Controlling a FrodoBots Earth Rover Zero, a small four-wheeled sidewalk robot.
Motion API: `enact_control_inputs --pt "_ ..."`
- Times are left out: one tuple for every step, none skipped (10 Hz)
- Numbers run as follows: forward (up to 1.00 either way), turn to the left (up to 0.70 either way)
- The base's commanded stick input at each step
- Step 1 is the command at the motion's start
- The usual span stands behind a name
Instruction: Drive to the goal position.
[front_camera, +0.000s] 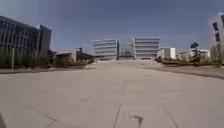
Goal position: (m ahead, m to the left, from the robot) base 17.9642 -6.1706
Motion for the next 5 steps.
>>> enact_control_inputs --pt "0.70 0.00" --pt "0.70 0.00" --pt "0.70 0.00" --pt "0.70 0.00" --pt "0.70 0.00"
